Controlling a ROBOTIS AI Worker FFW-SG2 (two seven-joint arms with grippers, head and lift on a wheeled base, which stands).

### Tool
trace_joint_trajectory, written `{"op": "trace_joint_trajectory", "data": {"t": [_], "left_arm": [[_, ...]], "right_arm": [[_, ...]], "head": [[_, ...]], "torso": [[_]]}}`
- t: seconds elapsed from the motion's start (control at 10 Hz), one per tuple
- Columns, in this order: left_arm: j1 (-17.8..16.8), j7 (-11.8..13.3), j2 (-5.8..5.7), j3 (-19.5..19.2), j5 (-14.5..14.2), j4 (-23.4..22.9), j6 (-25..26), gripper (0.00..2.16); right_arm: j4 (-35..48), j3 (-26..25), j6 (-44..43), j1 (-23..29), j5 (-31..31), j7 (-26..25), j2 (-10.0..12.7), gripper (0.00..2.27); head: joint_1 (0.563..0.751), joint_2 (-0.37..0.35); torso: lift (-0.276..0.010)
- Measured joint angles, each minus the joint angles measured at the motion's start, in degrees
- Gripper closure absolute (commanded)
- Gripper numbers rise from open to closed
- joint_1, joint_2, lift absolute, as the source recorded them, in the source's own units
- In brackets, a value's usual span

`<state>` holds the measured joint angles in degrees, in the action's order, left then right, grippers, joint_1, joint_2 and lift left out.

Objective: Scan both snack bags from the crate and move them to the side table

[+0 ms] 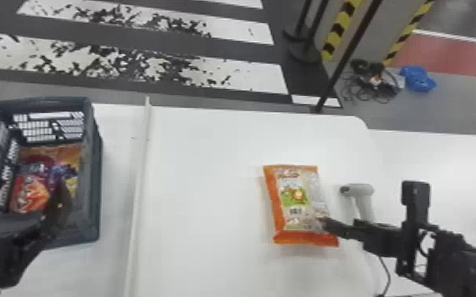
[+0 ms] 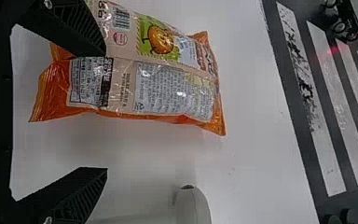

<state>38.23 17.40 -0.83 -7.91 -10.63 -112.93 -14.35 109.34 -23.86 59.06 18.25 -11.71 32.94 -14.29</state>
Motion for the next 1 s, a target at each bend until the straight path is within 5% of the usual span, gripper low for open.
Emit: {"op": "trace_joint_trajectory", "data": {"t": [0.2, 0.4, 0.5, 0.6, 1.0], "left_arm": [[0.0, 0.0, -0.1, 0.0, 0.0, -0.01, 0.07, 0.14], [0.0, 0.0, -0.15, 0.0, 0.0, -0.01, 0.08, 0.14], [0.0, 0.0, -0.2, -0.04, 0.0, -0.01, 0.08, 0.14], [0.0, 0.0, -0.22, -0.07, 0.0, 0.05, 0.08, 0.14], [0.0, 0.0, -0.13, -0.22, 0.0, 0.17, 0.08, 0.14]], "right_arm": [[-3.48, 1.21, 0.82, -1.71, 0.11, 2.04, -0.87, 0.07], [-6.28, 2.02, 2.64, -3.58, 0.09, 3.86, -1.49, 0.34], [-8.02, 2.43, 4.2, -4.72, 0.2, 6.3, -2.01, 1.13], [-9.78, 2.94, 5.04, -5.74, 1.07, 9.13, -2.51, 2.25], [-9.22, 1.97, 6.61, -5.29, 0.49, 11.71, -2.64, 2.25]], "head": [[0.695, -0.182], [0.695, -0.17], [0.695, -0.165], [0.695, -0.153], [0.695, -0.144]], "torso": [[-0.075], [-0.075], [-0.075], [-0.075], [-0.075]]}}
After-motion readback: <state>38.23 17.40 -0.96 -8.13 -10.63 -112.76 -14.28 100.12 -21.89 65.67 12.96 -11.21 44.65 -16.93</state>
